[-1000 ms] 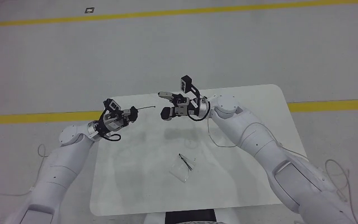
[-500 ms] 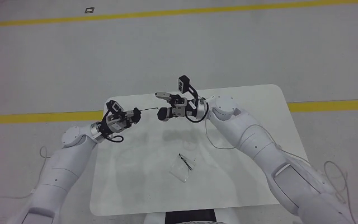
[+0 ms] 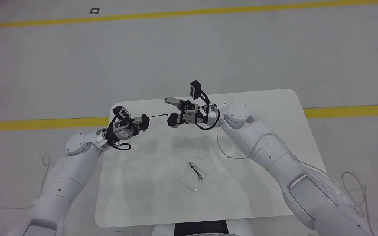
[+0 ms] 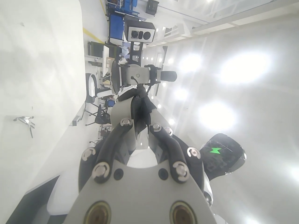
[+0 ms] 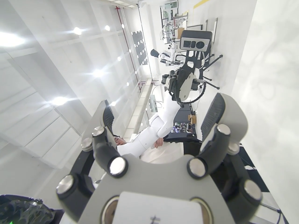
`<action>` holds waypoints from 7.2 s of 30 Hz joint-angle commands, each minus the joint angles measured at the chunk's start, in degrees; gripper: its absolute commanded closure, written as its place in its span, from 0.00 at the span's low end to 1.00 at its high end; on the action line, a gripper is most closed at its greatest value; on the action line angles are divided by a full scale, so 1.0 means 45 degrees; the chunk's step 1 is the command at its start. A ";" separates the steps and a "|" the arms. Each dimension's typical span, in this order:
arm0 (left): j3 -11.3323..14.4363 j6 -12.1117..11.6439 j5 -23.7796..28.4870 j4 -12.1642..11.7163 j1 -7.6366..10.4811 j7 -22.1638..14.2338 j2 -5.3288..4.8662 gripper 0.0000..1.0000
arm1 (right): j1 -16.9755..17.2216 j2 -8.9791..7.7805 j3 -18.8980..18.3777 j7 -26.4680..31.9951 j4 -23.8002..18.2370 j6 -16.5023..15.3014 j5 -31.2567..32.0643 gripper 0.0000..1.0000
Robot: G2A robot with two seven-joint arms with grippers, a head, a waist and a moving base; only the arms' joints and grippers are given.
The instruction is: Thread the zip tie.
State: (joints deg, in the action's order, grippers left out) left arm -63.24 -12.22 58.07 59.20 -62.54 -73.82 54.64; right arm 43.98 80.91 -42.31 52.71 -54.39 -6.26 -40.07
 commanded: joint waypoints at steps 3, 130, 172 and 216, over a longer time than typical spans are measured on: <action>0.0000 0.0000 0.0000 0.0000 0.0000 0.0000 0.0000 1.00 | 0.0116 -0.0035 -0.0177 0.0105 0.0012 0.0095 0.0182 0.00; 0.0013 0.0017 -0.0045 0.0054 -0.0029 0.0153 0.0005 0.00 | 0.1185 0.0390 -0.1867 0.0617 -0.0829 0.0901 0.2051 1.00; -0.0115 -0.0763 -0.0931 0.0620 0.0321 -0.0845 0.0053 0.00 | 0.1775 0.0474 -0.1820 -0.0070 -0.1955 0.0637 0.2385 1.00; -0.0591 -0.0206 -0.2416 0.2235 -0.0267 0.0179 -0.0116 0.00 | 0.2853 -0.0019 -0.2600 -0.0499 -0.3607 0.1133 0.4072 1.00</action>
State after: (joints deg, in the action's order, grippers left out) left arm -65.75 -13.23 47.21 69.32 -63.76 -72.89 54.15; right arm 56.73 80.90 -53.84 50.28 -70.50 -1.18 -21.75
